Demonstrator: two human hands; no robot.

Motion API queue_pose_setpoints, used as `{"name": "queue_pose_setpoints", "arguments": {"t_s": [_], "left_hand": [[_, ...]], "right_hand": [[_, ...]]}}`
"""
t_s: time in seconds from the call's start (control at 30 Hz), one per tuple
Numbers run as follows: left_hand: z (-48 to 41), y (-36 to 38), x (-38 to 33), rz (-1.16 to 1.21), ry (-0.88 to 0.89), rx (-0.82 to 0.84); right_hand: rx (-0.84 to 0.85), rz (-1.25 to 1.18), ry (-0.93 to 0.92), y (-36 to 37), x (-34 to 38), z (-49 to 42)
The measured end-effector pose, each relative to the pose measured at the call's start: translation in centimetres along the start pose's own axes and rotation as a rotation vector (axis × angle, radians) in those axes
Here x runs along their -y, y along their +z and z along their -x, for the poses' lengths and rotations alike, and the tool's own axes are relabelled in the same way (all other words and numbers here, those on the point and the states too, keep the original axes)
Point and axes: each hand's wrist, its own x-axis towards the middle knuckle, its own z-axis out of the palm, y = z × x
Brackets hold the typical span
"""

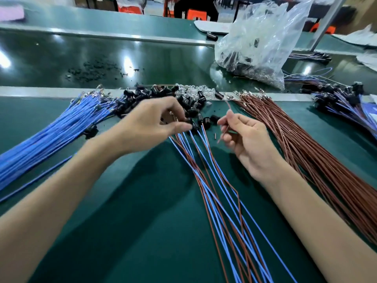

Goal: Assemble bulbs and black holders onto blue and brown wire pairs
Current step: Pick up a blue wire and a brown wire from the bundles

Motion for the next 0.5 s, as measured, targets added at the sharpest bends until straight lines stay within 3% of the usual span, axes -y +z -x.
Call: {"name": "queue_pose_setpoints", "arguments": {"t_s": [0.13, 0.5], "left_hand": [[0.8, 2.7, -0.3, 0.252, 0.009, 0.100], [1.1, 3.9, 0.0, 0.375, 0.040, -0.022]], "right_hand": [[0.004, -0.233, -0.139, 0.3, 0.0, -0.1], [0.009, 0.195, -0.426, 1.0, -0.9, 0.5]]}}
